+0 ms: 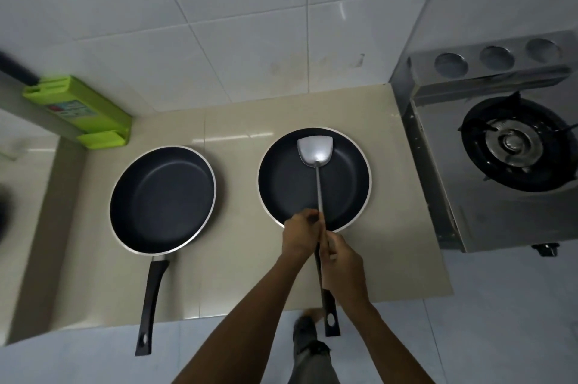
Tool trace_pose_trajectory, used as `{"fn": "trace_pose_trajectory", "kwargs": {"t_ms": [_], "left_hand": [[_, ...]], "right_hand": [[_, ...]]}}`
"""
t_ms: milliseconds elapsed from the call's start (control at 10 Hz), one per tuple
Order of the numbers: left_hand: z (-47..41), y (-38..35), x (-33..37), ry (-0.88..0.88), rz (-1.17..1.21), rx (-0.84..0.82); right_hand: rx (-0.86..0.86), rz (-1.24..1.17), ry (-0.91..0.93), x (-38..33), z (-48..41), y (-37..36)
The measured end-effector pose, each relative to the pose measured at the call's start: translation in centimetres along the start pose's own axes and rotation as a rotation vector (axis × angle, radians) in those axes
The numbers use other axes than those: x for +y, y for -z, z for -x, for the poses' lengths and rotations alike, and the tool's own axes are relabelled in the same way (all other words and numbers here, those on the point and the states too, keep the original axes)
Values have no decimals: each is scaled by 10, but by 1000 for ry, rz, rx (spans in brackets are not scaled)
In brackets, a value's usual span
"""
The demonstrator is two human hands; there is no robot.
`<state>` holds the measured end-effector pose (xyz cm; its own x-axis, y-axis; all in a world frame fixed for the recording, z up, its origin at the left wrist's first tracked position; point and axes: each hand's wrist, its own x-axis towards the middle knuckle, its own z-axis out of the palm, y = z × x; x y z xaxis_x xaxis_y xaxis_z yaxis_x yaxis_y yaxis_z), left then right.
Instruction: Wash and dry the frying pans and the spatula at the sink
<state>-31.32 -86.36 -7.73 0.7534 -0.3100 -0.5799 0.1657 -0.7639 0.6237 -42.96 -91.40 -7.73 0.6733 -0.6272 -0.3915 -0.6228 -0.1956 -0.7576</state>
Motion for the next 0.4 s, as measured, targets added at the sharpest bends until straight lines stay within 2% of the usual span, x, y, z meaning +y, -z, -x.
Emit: {"fn": "trace_pose_trajectory", "kwargs": {"t_ms": [100, 200, 300, 400], "left_hand": [[-3, -7, -8, -24, -64, 21], [4, -5, -15, -26, -7, 17], [20, 3, -26, -128, -16, 22], [44, 22, -46, -333, -295, 154]], "right_hand": [[70, 38, 95, 11, 0, -5], [121, 134, 154, 15, 3, -10], [132, 291, 189, 15, 5, -17], [205, 435, 188, 2, 15, -20]]}}
